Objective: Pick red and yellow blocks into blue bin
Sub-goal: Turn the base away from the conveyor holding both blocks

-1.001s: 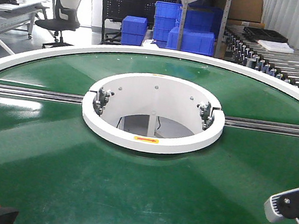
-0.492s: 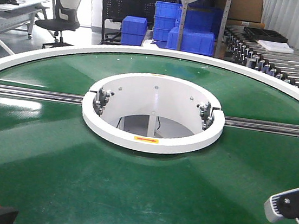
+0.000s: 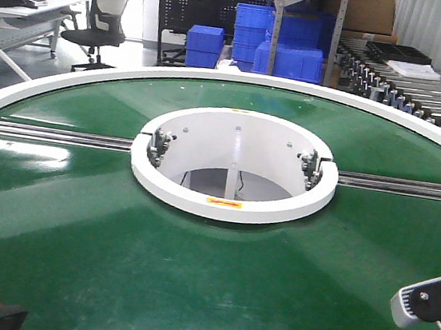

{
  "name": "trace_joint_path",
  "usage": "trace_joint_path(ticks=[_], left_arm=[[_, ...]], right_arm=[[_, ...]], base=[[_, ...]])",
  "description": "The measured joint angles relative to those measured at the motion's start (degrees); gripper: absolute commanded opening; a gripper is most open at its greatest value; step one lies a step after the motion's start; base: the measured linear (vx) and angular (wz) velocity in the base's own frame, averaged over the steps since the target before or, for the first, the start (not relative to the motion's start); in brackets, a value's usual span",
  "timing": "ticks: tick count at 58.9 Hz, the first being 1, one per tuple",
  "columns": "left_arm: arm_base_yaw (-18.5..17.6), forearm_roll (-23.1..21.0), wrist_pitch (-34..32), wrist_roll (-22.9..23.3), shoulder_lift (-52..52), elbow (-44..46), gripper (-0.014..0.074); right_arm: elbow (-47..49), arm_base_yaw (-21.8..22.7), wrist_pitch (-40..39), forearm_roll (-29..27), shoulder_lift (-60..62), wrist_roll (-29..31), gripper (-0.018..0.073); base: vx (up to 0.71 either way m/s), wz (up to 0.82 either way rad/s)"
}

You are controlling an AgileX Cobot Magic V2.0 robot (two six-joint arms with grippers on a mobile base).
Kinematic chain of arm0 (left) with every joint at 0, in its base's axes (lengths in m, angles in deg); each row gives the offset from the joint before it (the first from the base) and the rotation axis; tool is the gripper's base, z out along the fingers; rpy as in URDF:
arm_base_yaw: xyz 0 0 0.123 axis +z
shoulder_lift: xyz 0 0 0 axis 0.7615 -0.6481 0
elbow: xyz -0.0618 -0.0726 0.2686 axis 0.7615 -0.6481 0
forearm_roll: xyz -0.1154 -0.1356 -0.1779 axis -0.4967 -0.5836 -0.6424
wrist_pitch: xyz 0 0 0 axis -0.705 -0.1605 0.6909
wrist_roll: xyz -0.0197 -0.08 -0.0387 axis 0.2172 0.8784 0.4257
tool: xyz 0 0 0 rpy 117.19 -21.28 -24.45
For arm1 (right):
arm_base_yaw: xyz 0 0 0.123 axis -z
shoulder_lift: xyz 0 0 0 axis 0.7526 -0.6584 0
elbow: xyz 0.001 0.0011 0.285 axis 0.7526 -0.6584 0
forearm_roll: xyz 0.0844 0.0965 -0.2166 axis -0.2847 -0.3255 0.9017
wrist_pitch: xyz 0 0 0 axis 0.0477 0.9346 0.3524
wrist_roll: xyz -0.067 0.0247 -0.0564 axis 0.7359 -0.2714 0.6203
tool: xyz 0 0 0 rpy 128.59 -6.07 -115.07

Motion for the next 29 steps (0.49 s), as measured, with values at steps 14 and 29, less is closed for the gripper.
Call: trace_joint_path(ticks=[14, 29], left_arm=[[0.0, 0.0, 0.0, 0.0, 0.0, 0.0, 0.0235], [0.0, 0.0, 0.0, 0.0, 0.0, 0.0, 0.0235]], right_arm=[[0.0, 0.0, 0.0, 0.0, 0.0, 0.0, 0.0231], [0.0, 0.0, 0.04, 0.0, 0.0, 0.0, 0.0231]], base=[[-0.08, 0.24], [-0.07, 0.36]])
